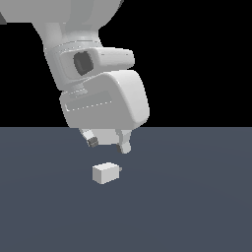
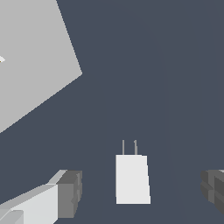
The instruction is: Plug the charger into the wall socket.
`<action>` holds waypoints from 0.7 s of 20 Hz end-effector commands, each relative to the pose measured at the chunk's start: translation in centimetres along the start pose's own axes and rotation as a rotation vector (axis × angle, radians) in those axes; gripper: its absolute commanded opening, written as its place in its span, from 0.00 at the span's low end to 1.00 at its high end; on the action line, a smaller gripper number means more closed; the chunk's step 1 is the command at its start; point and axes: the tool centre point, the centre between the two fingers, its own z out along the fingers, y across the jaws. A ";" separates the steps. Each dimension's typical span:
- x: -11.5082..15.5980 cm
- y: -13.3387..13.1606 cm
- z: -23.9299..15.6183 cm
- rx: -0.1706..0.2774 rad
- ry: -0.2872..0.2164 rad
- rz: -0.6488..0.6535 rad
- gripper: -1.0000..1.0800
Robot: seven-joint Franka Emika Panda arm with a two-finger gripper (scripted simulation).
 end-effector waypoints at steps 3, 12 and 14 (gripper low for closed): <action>-0.1 0.0 0.2 -0.004 0.008 0.017 0.96; -0.5 0.0 1.1 -0.004 0.007 0.016 0.96; -0.8 0.0 1.8 -0.004 0.007 0.017 0.96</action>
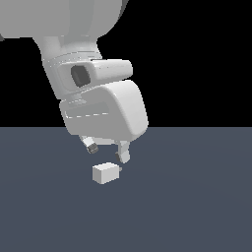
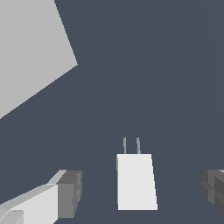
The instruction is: Plug the charger into the wall socket.
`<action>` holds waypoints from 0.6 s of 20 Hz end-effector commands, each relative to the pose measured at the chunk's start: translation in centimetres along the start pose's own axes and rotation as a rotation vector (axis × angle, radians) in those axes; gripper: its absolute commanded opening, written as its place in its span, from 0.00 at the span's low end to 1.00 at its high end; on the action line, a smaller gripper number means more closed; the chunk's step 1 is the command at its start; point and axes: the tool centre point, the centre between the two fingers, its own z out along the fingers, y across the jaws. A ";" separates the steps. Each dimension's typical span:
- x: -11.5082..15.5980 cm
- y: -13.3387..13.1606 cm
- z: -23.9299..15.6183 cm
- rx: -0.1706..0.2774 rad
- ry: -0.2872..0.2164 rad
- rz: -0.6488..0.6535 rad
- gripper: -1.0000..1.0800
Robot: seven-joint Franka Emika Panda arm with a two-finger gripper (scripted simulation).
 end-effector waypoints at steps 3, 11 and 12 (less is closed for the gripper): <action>-0.8 0.1 1.8 -0.001 -0.001 0.001 0.96; -1.5 0.1 3.7 -0.002 -0.001 0.002 0.96; -1.5 0.1 3.7 -0.002 -0.001 0.002 0.96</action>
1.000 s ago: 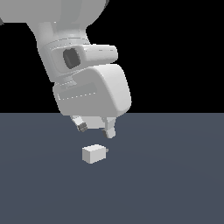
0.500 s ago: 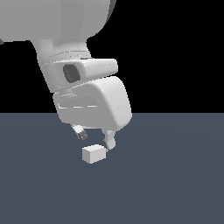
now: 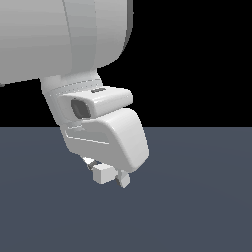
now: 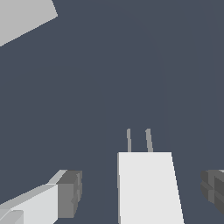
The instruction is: Plug the charger into the wall socket.
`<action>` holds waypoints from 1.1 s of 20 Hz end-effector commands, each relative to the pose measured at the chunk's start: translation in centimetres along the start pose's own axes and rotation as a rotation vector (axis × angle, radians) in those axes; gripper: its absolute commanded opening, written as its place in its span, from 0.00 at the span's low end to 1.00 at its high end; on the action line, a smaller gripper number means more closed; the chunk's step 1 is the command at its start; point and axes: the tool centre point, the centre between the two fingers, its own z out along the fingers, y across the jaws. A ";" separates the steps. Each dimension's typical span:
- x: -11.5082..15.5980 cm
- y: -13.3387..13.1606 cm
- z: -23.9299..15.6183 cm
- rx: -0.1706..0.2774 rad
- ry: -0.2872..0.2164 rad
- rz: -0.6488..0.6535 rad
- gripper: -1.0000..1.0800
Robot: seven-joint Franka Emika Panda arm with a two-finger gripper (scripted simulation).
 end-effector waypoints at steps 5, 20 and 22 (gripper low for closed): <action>0.0 0.0 0.1 0.001 0.000 0.000 0.00; 0.6 -0.2 -0.5 0.025 0.003 -0.061 0.00; 0.9 -0.3 -0.8 0.038 0.003 -0.092 0.00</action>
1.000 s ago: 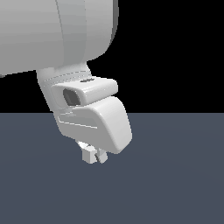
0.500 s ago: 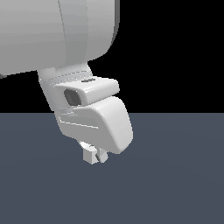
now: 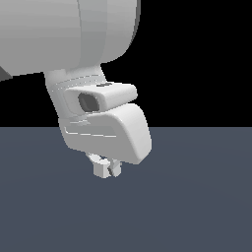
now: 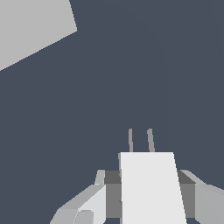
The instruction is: Plug the charger into the wall socket.
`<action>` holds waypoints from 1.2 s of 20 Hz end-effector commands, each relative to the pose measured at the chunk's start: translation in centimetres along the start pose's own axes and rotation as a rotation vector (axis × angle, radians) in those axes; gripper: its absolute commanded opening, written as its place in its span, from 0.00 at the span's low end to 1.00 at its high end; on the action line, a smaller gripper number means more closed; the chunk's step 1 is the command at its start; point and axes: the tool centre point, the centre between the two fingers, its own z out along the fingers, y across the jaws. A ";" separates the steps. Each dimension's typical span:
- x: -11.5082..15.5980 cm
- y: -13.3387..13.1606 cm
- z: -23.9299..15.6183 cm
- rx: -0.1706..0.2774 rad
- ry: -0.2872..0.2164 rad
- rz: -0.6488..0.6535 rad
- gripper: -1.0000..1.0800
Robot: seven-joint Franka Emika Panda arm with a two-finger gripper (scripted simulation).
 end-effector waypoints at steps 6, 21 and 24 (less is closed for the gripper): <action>1.2 -0.7 -1.5 0.060 0.004 -0.149 0.00; 3.6 -2.6 -5.3 0.204 0.009 -0.507 0.00; 3.8 -2.9 -5.8 0.224 0.008 -0.557 0.00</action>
